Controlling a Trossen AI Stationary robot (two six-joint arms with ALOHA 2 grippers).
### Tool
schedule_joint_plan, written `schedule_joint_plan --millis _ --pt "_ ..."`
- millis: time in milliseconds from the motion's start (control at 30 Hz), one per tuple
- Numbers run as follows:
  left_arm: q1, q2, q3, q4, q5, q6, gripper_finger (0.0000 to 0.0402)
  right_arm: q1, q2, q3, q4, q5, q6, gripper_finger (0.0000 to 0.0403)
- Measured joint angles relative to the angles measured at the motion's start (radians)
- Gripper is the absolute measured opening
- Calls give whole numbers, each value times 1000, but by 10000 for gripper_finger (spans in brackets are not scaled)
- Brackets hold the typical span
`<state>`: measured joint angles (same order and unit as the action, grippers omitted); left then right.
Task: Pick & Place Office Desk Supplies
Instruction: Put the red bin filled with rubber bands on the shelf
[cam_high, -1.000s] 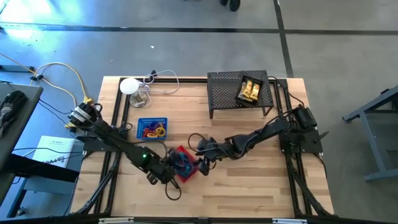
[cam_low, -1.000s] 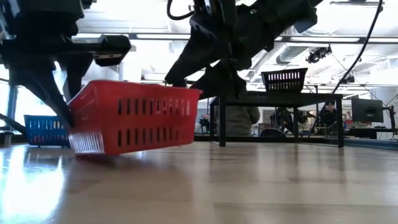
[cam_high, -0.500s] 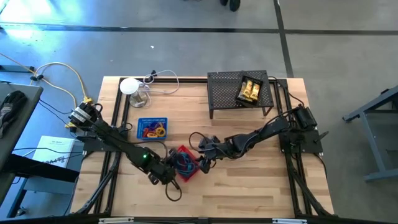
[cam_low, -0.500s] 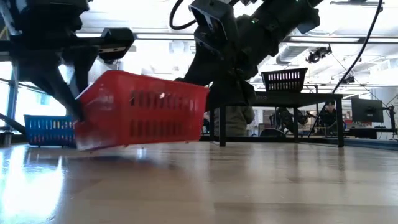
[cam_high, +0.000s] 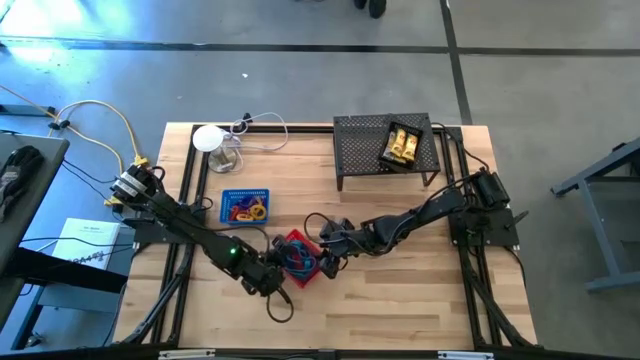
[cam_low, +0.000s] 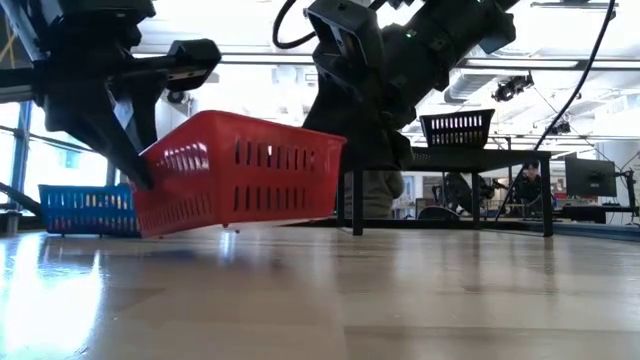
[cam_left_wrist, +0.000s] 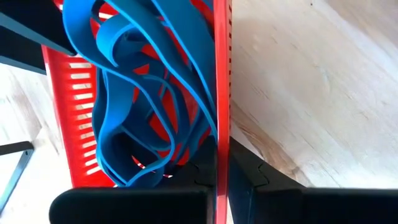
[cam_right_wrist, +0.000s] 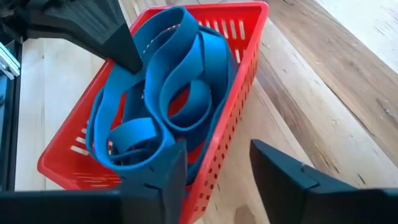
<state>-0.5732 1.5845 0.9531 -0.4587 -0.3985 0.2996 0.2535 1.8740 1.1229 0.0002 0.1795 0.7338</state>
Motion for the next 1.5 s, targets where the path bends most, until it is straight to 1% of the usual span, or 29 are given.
schedule_joint_plan --millis 133,333,367,567,733,933,1167,1267,1367,1500 --pt "0 0 0 20 0 -3 7 0 0 0 0 0 4 110" --pt "0 0 0 23 0 -10 7 0 0 0 -2 -1 1 22" --pt "0 0 0 25 0 -15 7 0 0 0 -4 -2 1 14" --pt "0 0 0 41 0 -16 7 0 0 0 -11 1 1 7" --pt "0 0 0 57 3 -60 15 0 0 0 -12 3 -9 5" --pt "2 -2 1 76 4 -131 53 -1 0 0 -17 4 -28 5" --pt "-2 -2 1 134 6 -126 104 0 0 0 -24 -3 -31 4" --pt "-8 -2 1 171 2 -89 122 0 0 0 -34 -3 -27 4" --pt "-22 -2 1 211 -15 -61 131 2 0 0 -47 -2 -27 4" --pt "-48 -2 1 212 -56 -68 133 14 0 0 -57 15 -33 4"
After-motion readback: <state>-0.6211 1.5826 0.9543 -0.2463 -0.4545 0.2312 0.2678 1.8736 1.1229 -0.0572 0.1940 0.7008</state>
